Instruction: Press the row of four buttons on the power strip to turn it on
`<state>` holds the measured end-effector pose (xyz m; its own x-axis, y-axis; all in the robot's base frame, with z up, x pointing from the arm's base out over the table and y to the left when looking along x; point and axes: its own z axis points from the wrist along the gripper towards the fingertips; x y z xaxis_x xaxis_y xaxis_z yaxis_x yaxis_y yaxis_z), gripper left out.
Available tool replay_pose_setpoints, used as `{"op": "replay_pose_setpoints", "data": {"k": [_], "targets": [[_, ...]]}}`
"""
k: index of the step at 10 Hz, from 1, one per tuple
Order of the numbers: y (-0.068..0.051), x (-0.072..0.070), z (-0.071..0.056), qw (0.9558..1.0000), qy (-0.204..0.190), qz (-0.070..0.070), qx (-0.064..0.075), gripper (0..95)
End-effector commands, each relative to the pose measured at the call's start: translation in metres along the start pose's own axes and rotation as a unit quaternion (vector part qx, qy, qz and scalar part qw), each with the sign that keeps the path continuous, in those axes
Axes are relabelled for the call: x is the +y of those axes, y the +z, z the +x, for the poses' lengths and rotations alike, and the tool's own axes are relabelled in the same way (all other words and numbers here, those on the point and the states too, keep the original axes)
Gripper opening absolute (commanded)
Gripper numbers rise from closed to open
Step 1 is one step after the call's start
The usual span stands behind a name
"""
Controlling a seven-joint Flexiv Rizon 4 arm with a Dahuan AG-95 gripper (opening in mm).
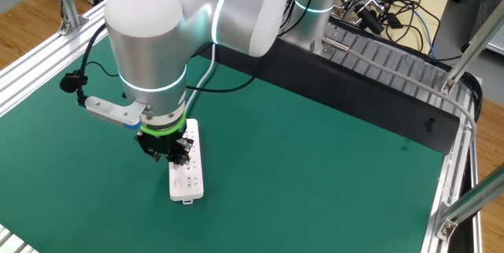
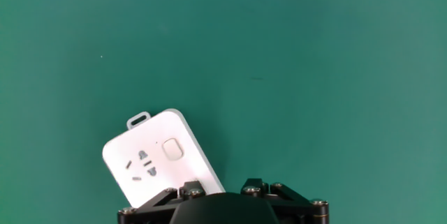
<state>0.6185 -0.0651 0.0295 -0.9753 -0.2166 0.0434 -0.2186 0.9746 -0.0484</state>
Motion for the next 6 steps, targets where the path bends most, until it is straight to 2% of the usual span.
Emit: {"op": "replay_pose_setpoints", "data": {"k": [1,6], "targets": [[-0.0024,0.0013,-0.0038,1.0000,-0.002,-0.003,0.001,38.0],[-0.0046,0.0054,-0.0064,1.0000,0.005,-0.005,-0.001,38.0]]}}
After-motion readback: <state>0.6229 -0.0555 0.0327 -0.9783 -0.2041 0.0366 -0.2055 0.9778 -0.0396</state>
